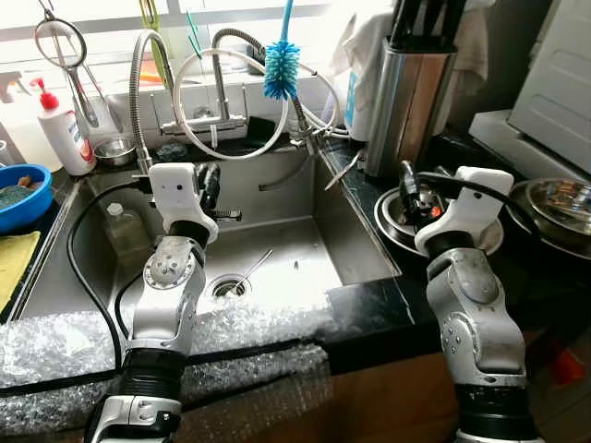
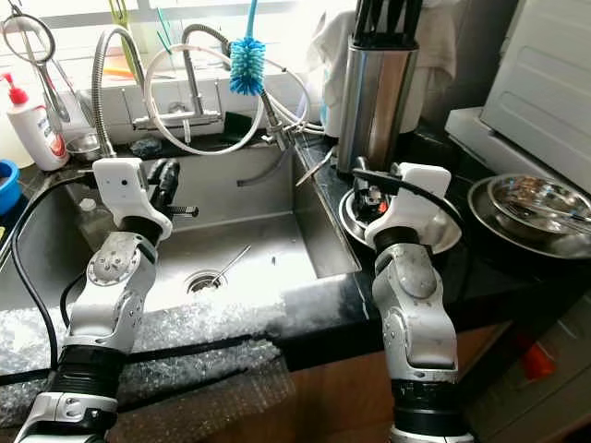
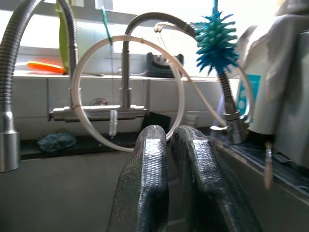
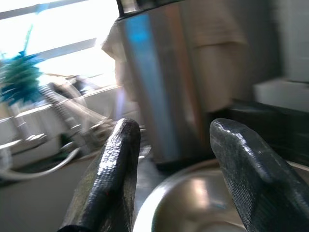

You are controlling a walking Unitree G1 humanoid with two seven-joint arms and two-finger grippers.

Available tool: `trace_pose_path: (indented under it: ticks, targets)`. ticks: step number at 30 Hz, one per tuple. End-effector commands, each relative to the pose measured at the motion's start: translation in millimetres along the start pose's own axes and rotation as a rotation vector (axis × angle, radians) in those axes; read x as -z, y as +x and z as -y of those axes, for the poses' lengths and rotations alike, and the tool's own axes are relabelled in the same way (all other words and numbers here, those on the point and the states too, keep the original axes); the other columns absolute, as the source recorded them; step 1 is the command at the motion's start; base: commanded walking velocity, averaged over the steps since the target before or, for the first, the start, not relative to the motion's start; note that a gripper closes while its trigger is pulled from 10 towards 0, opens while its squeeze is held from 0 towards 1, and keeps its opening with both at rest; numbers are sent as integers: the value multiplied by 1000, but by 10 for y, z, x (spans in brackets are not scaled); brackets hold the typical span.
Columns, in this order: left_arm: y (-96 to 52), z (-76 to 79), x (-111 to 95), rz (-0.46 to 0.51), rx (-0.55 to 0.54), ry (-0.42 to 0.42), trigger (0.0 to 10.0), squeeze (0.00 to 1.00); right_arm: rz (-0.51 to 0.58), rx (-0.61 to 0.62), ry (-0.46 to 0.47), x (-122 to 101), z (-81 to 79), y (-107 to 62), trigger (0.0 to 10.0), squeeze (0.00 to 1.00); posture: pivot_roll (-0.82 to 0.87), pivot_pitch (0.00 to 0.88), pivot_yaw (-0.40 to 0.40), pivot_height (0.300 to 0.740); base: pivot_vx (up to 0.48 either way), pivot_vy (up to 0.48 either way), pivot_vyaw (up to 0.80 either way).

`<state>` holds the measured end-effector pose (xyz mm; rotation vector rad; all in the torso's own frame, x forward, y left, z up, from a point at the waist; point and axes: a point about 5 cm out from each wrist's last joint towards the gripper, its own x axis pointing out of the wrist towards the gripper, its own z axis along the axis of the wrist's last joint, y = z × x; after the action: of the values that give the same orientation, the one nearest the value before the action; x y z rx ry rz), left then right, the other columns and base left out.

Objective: Kitchen organization

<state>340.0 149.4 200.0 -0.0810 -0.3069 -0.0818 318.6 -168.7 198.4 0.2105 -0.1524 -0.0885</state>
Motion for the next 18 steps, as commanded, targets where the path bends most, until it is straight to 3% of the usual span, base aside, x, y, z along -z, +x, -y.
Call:
trace_pose_path:
  ticks: [1,5,7,12,14,18]
  targets:
    - [4,-10,-27,11,7,13,10000,0,42,82,59,-172,84,23,10000,0,-195,0,19,740,0,0,0]
    - [4,-4,-24,8,14,13,10000,0,-23,179,116,-135,238,54,10000,0,-200,0,20,740,0,0,0]
    - [4,-3,-24,8,14,13,10000,0,-24,182,119,-136,242,54,10000,0,-200,0,20,740,0,0,0]
    - [6,28,-19,4,32,16,10000,0,-161,188,146,19,319,94,10000,0,-198,0,18,740,0,0,0]
    - [4,30,-17,3,34,16,10000,0,-210,197,142,52,328,99,10000,0,-198,0,18,740,0,0,0]
    - [2,37,-10,-3,43,19,10000,0,-279,79,52,54,295,148,10000,0,-200,0,18,740,0,0,0]
